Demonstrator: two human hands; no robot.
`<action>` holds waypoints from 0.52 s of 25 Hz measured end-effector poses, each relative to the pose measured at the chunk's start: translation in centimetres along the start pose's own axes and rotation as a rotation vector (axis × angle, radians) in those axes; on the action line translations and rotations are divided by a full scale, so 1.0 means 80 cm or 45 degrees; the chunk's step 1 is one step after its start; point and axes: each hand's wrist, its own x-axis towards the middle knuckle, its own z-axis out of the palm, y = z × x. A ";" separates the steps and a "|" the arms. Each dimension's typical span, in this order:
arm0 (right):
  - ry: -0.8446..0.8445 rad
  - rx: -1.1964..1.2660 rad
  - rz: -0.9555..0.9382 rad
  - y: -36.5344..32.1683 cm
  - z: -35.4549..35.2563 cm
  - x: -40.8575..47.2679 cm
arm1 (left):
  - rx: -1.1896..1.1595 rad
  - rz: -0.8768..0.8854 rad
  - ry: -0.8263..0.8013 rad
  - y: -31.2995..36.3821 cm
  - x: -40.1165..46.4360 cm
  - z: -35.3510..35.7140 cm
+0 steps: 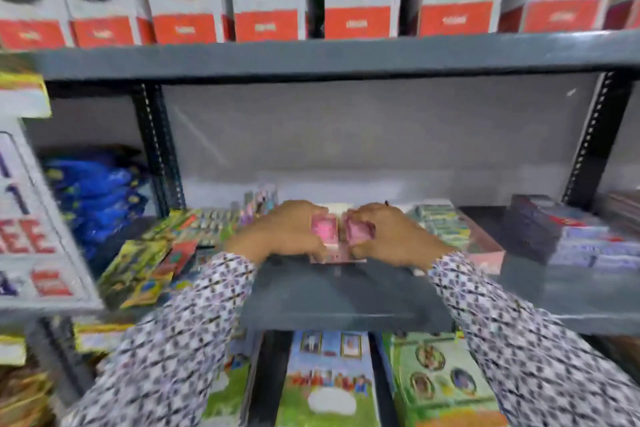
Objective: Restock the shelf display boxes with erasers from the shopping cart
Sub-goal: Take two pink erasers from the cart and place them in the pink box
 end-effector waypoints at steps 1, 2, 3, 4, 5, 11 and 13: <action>-0.065 0.015 0.020 0.003 0.000 0.011 | -0.071 -0.031 -0.002 -0.006 0.020 0.009; -0.108 0.018 0.040 0.003 0.005 0.016 | -0.124 -0.063 0.015 -0.010 0.031 0.019; -0.115 0.010 0.047 0.006 0.010 0.018 | -0.153 -0.089 0.038 -0.014 0.036 0.027; -0.083 0.000 0.058 0.007 0.016 0.014 | -0.172 -0.096 0.058 -0.017 0.034 0.036; 0.002 0.010 0.068 0.010 0.024 0.011 | -0.190 -0.087 0.092 -0.020 0.031 0.043; 0.402 0.061 0.097 0.012 0.057 0.006 | -0.239 -0.043 0.278 -0.042 0.028 0.067; 0.404 -0.007 0.061 0.018 0.064 0.016 | -0.217 -0.065 0.308 -0.045 0.034 0.067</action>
